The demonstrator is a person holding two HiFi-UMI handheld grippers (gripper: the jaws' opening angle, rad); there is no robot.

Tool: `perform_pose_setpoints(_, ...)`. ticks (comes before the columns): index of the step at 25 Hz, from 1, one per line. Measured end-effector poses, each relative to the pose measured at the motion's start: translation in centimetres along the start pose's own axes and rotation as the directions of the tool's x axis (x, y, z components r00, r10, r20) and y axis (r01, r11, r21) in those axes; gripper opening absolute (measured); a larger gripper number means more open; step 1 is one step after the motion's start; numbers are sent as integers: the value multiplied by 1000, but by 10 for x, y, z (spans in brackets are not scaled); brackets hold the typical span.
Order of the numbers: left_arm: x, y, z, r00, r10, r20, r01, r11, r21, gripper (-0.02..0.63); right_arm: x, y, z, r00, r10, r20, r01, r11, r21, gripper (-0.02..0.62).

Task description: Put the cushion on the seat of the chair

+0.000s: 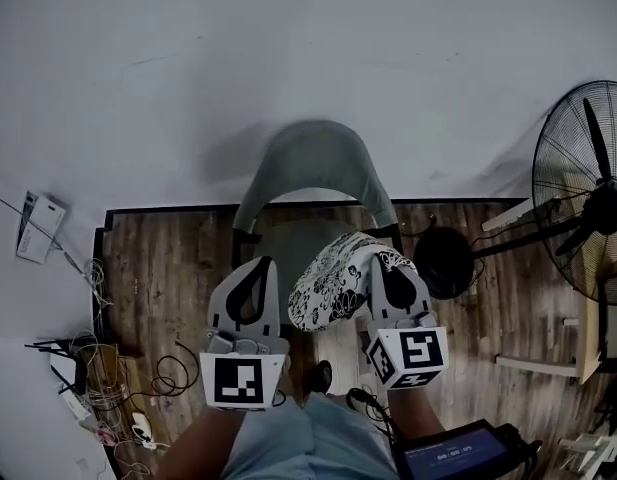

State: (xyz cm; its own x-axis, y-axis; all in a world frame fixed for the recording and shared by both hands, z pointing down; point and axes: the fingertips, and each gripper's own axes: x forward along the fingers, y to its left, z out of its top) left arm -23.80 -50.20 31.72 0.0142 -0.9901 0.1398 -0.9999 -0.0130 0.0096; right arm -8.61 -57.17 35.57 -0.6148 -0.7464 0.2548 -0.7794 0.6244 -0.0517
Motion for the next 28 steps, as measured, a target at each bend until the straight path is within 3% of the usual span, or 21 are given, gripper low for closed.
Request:
perform_pose_setpoints(9,44,73,-22,996,70,-48,-71,997,-25,9,126,7,1,999,40,-13,-39,998,56,14)
perform_pose_setpoints(15,43,110,-49,993,63,-101,-70,995,-71,9,159,29,-18,999,16,-29,-12,989,147,15)
perform_pose_setpoints(18,72,101,-67,988,46,-145,-59,995,-82,9,170,7,-66,995,-4,-95,21,983,181,15)
perform_pose_setpoints(21,86,98,-83,988,21,-152,-31,998,-63,9,172,4,-140,980,-12,-199,53,978,202,15)
perform_pose_setpoints(25,91,93,-114,980,-4,-197,-10,998,-68,9,162,10,-250,933,2,-360,93,965,246,15)
perform_pose_setpoints(28,90,81,-128,972,-22,-233,6,997,-73,9,144,9,-299,897,23,-441,125,945,303,15)
